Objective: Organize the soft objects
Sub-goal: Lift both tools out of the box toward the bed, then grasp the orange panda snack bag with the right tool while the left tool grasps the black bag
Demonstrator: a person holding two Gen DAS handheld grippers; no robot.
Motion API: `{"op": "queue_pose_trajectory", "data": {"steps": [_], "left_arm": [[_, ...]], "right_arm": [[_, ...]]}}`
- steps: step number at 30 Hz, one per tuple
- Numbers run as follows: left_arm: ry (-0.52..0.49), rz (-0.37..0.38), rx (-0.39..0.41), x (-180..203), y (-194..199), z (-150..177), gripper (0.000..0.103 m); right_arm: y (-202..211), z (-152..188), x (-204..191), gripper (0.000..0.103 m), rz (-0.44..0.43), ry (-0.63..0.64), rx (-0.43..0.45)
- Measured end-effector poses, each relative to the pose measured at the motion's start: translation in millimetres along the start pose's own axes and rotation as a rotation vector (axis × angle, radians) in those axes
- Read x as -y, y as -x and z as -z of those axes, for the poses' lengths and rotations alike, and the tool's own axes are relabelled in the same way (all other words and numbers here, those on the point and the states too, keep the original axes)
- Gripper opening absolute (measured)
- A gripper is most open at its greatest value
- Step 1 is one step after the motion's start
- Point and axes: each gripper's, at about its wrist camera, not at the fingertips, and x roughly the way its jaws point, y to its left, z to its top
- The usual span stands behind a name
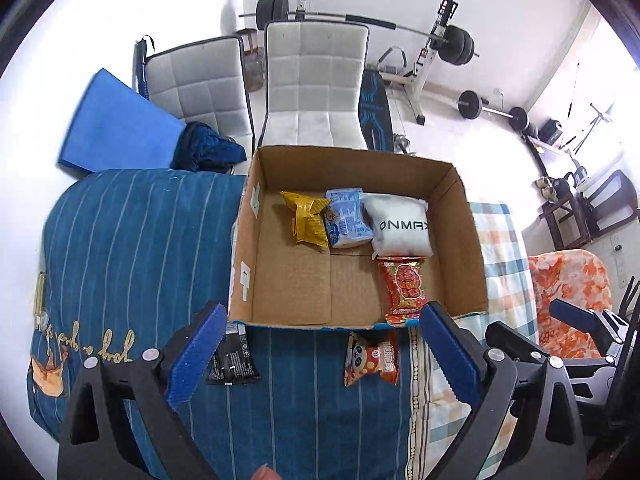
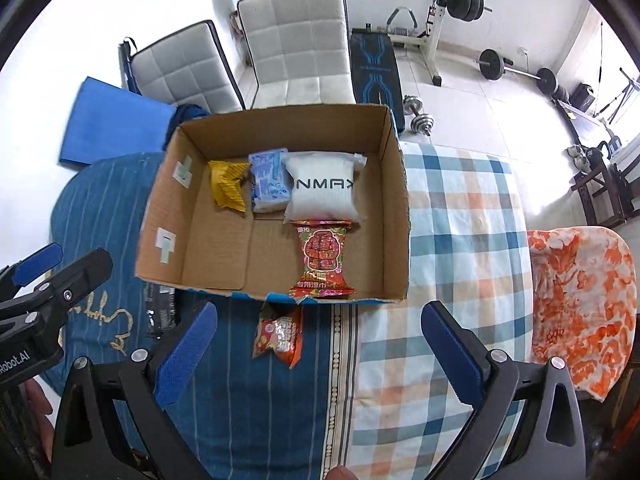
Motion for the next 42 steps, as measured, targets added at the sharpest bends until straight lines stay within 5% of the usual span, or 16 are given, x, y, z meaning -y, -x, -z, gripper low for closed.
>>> {"op": "queue_pose_trajectory", "data": {"steps": [14, 27, 31, 42], "left_arm": [[-0.053, -0.068, 0.132, 16.1, 61.5, 21.1, 0.099], [-0.026, -0.095, 0.122, -2.5, 56.1, 26.1, 0.099], [0.023, -0.157, 0.084, -33.4, 37.1, 36.7, 0.099], [0.201, -0.220, -0.233, -129.2, -88.8, 76.8, 0.099]], "right_arm": [[65.6, 31.5, -5.2, 0.103, -0.019, -0.004, 0.114], [57.2, 36.1, -4.5, 0.103, -0.022, -0.039, 0.094], [22.4, 39.4, -5.6, 0.103, -0.032, -0.052, 0.019], [-161.3, 65.0, -10.3, 0.101, -0.077, -0.173, -0.291]]}}
